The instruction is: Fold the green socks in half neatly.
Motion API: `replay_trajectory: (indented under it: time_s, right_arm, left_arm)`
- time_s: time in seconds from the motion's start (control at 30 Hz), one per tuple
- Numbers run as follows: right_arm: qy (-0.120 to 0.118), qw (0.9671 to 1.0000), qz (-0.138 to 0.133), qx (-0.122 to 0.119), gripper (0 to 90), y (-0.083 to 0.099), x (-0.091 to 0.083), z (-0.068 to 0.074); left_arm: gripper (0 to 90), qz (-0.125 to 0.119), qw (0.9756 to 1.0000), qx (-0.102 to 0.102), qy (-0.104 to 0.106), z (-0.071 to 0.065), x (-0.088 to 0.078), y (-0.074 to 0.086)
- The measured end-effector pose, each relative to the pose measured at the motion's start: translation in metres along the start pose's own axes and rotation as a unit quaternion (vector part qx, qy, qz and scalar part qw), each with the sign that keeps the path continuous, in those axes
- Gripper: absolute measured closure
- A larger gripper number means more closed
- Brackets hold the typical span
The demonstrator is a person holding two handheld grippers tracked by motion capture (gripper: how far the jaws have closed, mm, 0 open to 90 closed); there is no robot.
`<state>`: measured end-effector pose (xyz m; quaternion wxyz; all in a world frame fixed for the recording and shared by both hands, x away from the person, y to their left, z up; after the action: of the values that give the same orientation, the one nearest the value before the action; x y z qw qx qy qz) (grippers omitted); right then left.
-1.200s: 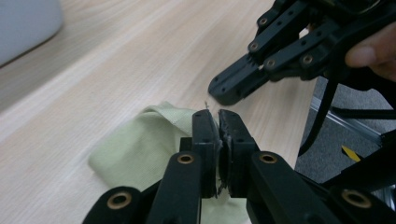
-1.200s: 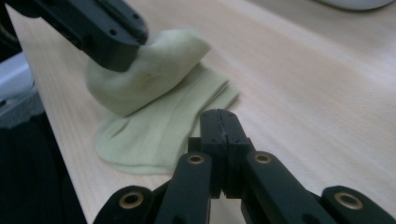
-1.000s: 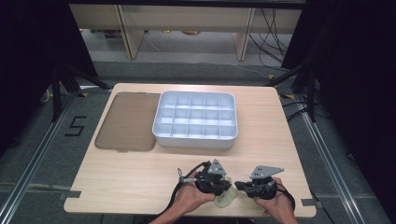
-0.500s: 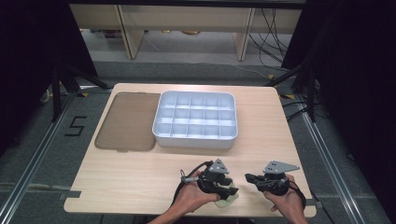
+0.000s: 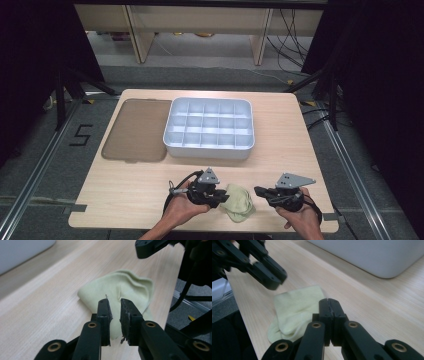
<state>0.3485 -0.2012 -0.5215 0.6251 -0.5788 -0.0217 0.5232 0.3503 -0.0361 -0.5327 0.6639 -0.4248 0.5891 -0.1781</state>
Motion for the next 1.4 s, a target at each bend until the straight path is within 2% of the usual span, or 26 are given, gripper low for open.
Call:
replay_trajectory:
  time_s: [0.13,0.27,0.3,0.43,0.47,0.53,0.57,0.6,0.63,0.67,0.7,0.73,0.77,0.8,0.83,0.87,0.97,1.03,1.1,1.13,1.17,1.2,1.27,1.3,1.33,1.4]
  right_arm:
    - [0.000,1.0000,0.006,0.001,89.9,0.001,0.005,0.007]
    - [-0.010,0.9997,0.013,-0.017,89.9,0.001,0.011,0.013]
    - [-0.006,0.9997,0.018,-0.017,89.8,0.002,0.011,0.013]
    - [-0.010,0.9994,0.023,-0.025,89.8,0.004,0.014,0.023]
    - [-0.010,0.9994,0.023,-0.025,89.8,0.004,0.014,0.023]
    - [-0.015,0.9989,0.031,-0.031,89.8,0.006,0.018,0.027]
    - [-0.018,0.9981,0.045,-0.039,89.7,0.010,0.021,0.032]
    - [-0.018,0.9981,0.045,-0.039,89.7,0.010,0.021,0.032]
    - [-0.016,0.9972,0.054,-0.049,89.8,0.014,0.024,0.035]
    - [-0.016,0.9972,0.054,-0.049,89.8,0.014,0.024,0.035]
    - [-0.002,0.9963,0.065,-0.055,89.8,0.018,0.026,0.031]
    - [-0.002,0.9963,0.065,-0.055,89.8,0.018,0.026,0.031]
    - [0.006,0.9962,0.075,-0.044,89.8,0.021,0.025,0.029]
    - [0.011,0.9955,0.080,-0.051,90.0,0.023,0.025,0.022]
    - [0.028,0.9952,0.086,-0.035,90.0,0.027,0.023,0.011]
    - [0.029,0.9951,0.090,-0.030,90.0,0.029,0.022,0.007]
    - [0.040,0.9945,0.094,-0.025,90.0,0.032,0.020,-0.001]
    - [0.039,0.9958,0.081,-0.016,90.0,0.031,0.021,-0.002]
    - [0.038,0.9950,0.090,-0.022,90.0,0.030,0.018,-0.001]
    - [0.042,0.9960,0.074,-0.028,90.0,0.022,0.014,0.000]
    - [0.043,0.9970,0.058,-0.029,90.0,0.015,0.009,0.003]
    - [0.040,0.9977,0.043,-0.034,90.0,0.008,0.005,0.006]
    - [0.039,0.9978,0.024,-0.047,90.0,-0.002,0.003,0.010]
    - [0.033,0.9976,0.030,-0.052,90.0,-0.004,0.010,0.012]
    - [0.033,0.9976,0.030,-0.052,90.0,-0.004,0.010,0.012]
    - [0.027,0.9974,0.042,-0.052,90.0,-0.003,0.021,0.012]
  left_arm:
    - [78.7,0.015,0.9998,0.011,0.008,-0.002,0.011,0.010]
    - [78.9,0.031,0.9993,0.020,0.007,-0.003,0.020,0.017]
    - [79.1,0.030,0.9994,0.015,0.009,-0.005,0.021,0.017]
    - [79.5,0.035,0.9992,0.015,0.008,-0.008,0.019,0.018]
    - [79.5,0.036,0.9991,0.022,0.009,-0.009,0.019,0.018]
    - [79.5,0.042,0.9989,0.017,0.009,-0.012,0.018,0.020]
    - [79.5,0.043,0.9987,0.023,0.011,-0.012,0.017,0.020]
    - [79.5,0.043,0.9989,0.016,0.008,-0.013,0.017,0.021]
    - [79.5,0.050,0.9984,0.025,0.007,-0.013,0.015,0.023]
    - [79.5,0.044,0.9989,0.016,0.006,-0.014,0.015,0.022]
    - [79.5,0.047,0.9987,0.019,0.008,-0.014,0.014,0.024]
    - [79.5,0.048,0.9986,0.018,0.008,-0.014,0.014,0.025]
    - [79.5,0.046,0.9988,0.013,0.008,-0.014,0.013,0.025]
    - [79.6,0.050,0.9985,0.018,0.009,-0.013,0.012,0.027]
    - [79.8,0.048,0.9986,0.019,0.010,-0.013,0.012,0.027]
    - [79.9,0.045,0.9989,0.007,0.008,-0.014,0.013,0.027]
    - [80.2,0.046,0.9989,0.008,0.008,-0.014,0.013,0.027]
    - [80.5,0.047,0.9988,0.016,0.004,-0.014,0.013,0.026]
    - [80.7,0.056,0.9980,0.027,0.002,-0.013,0.011,0.027]
    - [80.9,0.057,0.9980,0.026,0.000,-0.014,0.011,0.027]
    - [81.0,0.066,0.9968,0.044,0.000,-0.012,0.010,0.028]
    - [81.0,0.065,0.9971,0.040,-0.001,-0.014,0.011,0.027]
    - [80.9,0.077,0.9954,0.057,0.000,-0.012,0.010,0.028]
    - [80.8,0.077,0.9950,0.063,-0.002,-0.012,0.010,0.028]
    - [80.8,0.074,0.9956,0.057,-0.006,-0.013,0.011,0.027]
    - [80.5,0.081,0.9944,0.068,-0.010,-0.014,0.010,0.027]
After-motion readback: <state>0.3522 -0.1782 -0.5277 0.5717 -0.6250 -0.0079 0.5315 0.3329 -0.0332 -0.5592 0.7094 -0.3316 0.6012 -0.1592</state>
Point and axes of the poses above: each handheld gripper's, and its own axes: x roughly forward along the jaws, y roughly out of its underside, z roughly to its left, the point moved 8 cm from there along x, roughly forward along the jaws, and after that the axes turned 14 degrees about x, right-handed, at the moved point
